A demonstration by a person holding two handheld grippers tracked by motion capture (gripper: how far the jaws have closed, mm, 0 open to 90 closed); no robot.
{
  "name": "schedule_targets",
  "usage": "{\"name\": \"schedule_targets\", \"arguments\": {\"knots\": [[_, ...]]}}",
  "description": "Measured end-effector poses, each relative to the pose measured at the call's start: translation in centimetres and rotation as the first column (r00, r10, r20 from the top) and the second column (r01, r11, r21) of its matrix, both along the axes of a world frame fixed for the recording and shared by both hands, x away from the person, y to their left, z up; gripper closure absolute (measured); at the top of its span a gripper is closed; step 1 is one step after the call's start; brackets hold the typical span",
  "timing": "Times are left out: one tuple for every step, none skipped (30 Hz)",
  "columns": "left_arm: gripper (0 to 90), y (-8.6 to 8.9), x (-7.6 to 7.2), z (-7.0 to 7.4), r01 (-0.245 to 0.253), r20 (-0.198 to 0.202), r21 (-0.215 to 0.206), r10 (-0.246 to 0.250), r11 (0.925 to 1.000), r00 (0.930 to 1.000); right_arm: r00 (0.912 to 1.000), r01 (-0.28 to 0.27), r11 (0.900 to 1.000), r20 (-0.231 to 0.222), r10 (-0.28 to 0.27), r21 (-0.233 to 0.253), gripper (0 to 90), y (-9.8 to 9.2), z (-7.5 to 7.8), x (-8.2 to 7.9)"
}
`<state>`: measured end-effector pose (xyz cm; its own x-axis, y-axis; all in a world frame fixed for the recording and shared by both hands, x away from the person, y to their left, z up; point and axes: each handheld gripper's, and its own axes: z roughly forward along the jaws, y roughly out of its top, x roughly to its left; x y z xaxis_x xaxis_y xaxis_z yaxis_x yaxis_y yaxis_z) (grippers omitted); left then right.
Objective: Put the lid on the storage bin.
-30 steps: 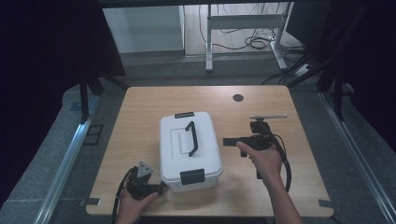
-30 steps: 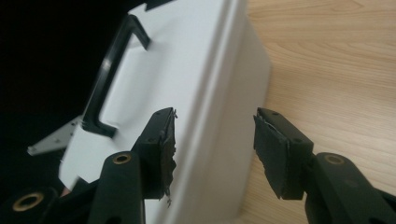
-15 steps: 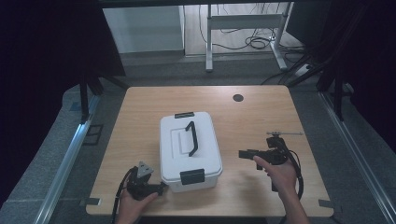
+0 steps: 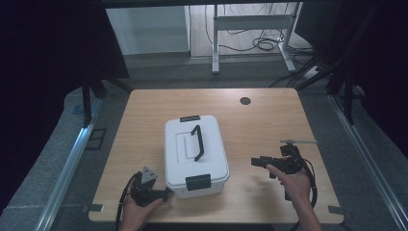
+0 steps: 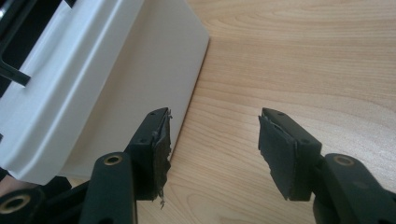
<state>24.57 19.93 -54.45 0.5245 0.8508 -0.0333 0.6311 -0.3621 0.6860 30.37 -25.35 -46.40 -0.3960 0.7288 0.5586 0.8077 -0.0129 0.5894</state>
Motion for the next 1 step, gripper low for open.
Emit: {"name": "schedule_targets", "arguments": {"knots": [[12.7,0.0,0.0,0.0,0.0,0.0,0.0,0.0,1.0,1.0,1.0,-0.003,1.0,-0.004,0.003,0.0,43.6,-0.04,-0.14,0.06]]}}
